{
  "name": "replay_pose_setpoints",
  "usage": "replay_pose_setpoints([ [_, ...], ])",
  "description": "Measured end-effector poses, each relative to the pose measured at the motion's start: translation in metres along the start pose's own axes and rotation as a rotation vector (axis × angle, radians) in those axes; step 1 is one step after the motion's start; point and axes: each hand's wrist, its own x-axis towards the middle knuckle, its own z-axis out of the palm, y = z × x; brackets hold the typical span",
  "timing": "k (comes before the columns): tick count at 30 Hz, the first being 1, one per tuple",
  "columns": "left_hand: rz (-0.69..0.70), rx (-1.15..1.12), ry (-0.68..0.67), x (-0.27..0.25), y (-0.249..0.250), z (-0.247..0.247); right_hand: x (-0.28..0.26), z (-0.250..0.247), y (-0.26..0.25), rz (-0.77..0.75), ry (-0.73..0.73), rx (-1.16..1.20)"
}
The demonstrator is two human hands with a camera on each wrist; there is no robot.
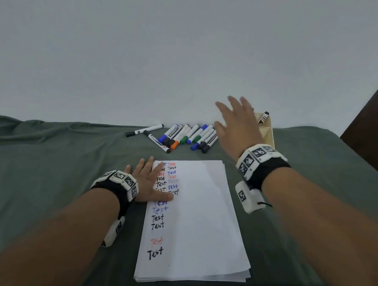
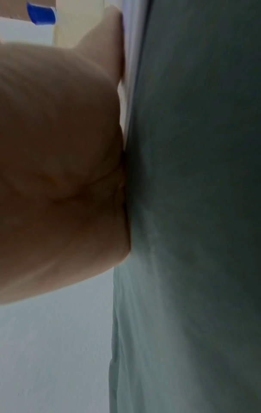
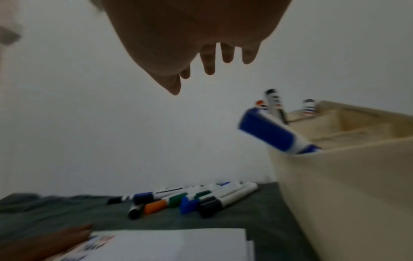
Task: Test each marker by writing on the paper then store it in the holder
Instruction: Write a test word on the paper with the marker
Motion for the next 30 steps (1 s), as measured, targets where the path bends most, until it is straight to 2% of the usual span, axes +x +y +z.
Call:
replay_pose_setpoints([
  [2,0.003,-0.006,0.006,-0.001,0.001,0.000,-0.003,0.009,-0.022,-0.111,-0.097,0.112],
  [4,0.004,-0.013,0.011,-0.002,0.002,0.000,-0.008,0.021,-0.040,-0.180,-0.295,0.189],
  [7,0.006,-0.014,0.021,-0.003,0.002,0.000,-0.026,0.040,-0.054,-0.261,-0.591,0.153],
  [10,0.001,0.006,0.028,-0.002,0.003,0.001,-0.045,0.059,-0.059,-0.268,-0.880,0.084],
  [12,-0.001,0.013,0.029,-0.002,0.003,0.002,-0.051,0.067,-0.060,-0.280,-0.976,0.022],
  [18,0.032,0.009,0.047,0.002,-0.006,0.004,-0.057,0.076,-0.056,-0.212,-1.001,-0.030],
  [22,0.071,-0.040,0.237,0.017,-0.028,-0.022,-0.058,0.078,-0.055,-0.189,-1.013,-0.011],
  [27,-0.023,0.012,0.360,0.056,-0.070,-0.058,-0.059,0.081,-0.053,-0.182,-1.015,-0.004],
  [30,-0.092,0.018,0.356,0.076,-0.086,-0.071,-0.059,0.083,-0.053,-0.172,-1.005,0.004],
])
